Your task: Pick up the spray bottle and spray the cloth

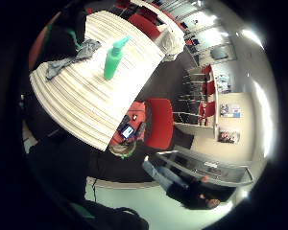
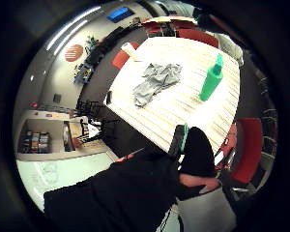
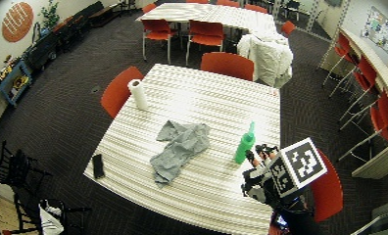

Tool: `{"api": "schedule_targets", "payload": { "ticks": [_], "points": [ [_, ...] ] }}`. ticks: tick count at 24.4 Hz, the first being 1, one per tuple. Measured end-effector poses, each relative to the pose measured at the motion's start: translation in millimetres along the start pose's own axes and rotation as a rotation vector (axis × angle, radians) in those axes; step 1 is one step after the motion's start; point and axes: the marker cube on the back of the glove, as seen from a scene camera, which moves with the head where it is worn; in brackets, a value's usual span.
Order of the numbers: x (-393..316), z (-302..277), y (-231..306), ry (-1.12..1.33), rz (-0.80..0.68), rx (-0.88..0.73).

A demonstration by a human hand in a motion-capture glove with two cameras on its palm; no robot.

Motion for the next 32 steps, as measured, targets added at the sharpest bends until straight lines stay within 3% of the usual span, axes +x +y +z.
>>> {"api": "schedule_targets", "payload": {
  "ticks": [22, 27, 32],
  "points": [
    [-16, 13, 2, -0.085, 0.030, -0.002],
    [-20, 21, 3, -0.218, 0.102, 0.037],
    [-26, 40, 0, -0.529, 0.222, 0.134]
  ]
}}
